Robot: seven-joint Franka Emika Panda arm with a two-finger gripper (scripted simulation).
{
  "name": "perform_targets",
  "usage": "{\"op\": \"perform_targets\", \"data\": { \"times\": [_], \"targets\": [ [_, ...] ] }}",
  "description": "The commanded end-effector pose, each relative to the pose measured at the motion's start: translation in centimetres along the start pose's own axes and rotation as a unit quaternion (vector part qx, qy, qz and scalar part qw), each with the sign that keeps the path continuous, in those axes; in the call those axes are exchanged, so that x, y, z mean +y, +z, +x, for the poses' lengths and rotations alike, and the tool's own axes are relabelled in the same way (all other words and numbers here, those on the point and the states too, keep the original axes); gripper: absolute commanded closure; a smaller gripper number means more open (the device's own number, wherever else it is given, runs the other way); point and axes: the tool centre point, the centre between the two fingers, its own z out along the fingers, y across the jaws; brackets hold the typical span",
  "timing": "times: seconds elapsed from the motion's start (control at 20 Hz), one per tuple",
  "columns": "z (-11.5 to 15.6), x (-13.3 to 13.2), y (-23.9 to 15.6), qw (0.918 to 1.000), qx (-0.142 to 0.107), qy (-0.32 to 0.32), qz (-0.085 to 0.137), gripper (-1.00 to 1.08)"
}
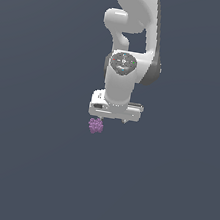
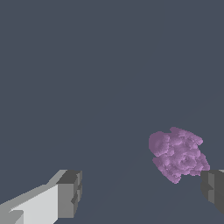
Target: Pick up the object and move it to a goal position.
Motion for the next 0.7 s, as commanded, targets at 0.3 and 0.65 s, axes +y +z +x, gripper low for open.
{"op": "perform_targets", "data": {
  "times": [0.3, 0.65],
  "targets": [
    [0.9, 0.9, -1.6, 0.9998, 0.015, 0.010, 0.007, -0.92],
    [1.3, 1.2, -2.3, 0.9996, 0.020, 0.015, 0.010, -0.92]
  ]
}}
